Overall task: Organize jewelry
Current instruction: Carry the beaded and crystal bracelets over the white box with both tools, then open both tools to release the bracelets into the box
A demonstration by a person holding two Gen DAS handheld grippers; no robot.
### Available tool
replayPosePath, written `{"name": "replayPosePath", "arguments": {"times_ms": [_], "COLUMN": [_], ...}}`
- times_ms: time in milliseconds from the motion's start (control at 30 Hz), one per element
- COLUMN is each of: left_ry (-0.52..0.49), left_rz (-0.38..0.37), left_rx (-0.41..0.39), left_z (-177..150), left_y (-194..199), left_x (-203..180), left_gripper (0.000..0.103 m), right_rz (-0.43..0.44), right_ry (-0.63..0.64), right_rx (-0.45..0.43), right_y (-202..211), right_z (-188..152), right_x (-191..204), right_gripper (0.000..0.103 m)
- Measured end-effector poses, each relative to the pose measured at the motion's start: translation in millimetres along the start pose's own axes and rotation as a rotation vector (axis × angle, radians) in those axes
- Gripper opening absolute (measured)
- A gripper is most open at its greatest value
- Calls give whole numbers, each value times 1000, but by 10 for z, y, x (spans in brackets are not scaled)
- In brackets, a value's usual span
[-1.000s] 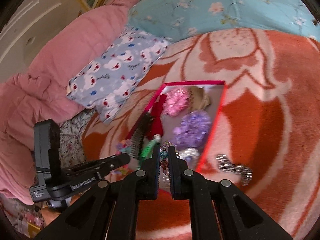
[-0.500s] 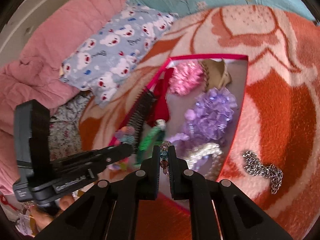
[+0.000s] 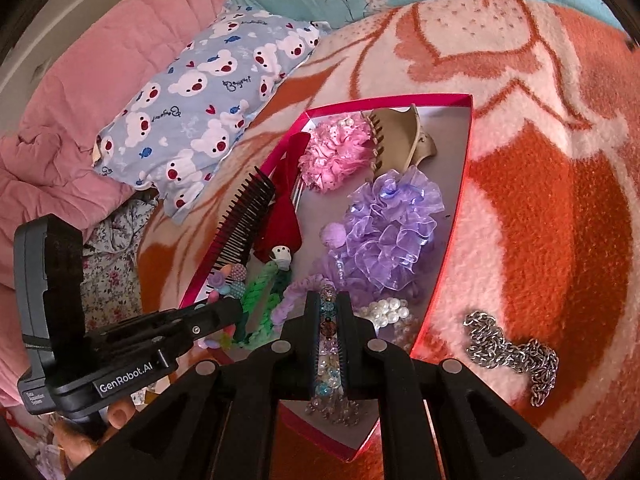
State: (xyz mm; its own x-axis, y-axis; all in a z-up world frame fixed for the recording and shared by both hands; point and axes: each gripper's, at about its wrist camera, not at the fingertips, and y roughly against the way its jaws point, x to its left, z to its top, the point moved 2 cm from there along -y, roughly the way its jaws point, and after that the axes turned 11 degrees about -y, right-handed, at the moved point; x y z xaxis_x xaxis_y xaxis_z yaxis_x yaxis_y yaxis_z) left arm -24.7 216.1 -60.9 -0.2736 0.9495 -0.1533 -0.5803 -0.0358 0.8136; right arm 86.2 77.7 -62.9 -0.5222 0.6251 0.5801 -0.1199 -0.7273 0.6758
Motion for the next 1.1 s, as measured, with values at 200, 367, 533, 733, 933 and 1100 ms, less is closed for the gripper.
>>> {"name": "replayPosePath", "arguments": {"times_ms": [200, 367, 533, 733, 933, 1100], "left_ry": [-18, -5, -6, -5, -2, -6], "left_rz": [25, 32, 40, 43, 44, 47], "left_rx": [23, 45, 47, 49, 50, 43], "left_z": [-10, -62, -72, -72, -81, -90], "left_y": [-38, -91, -96, -94, -83, -52], "left_x": [-36, 5, 6, 13, 19, 9], "left_gripper": [10, 10, 10, 17, 29, 39], "right_rz": [8, 15, 15, 13, 14, 17], "right_ry": [-9, -13, -12, -7, -6, -7], "right_rx": [2, 2, 1, 0, -1, -3], "right_y": [5, 11, 10, 23, 28, 48], "right_z": [2, -2, -3, -10, -14, -9], "right_x": [-26, -28, -29, -21, -25, -19], "right_gripper": [7, 9, 9, 11, 12, 12]}}
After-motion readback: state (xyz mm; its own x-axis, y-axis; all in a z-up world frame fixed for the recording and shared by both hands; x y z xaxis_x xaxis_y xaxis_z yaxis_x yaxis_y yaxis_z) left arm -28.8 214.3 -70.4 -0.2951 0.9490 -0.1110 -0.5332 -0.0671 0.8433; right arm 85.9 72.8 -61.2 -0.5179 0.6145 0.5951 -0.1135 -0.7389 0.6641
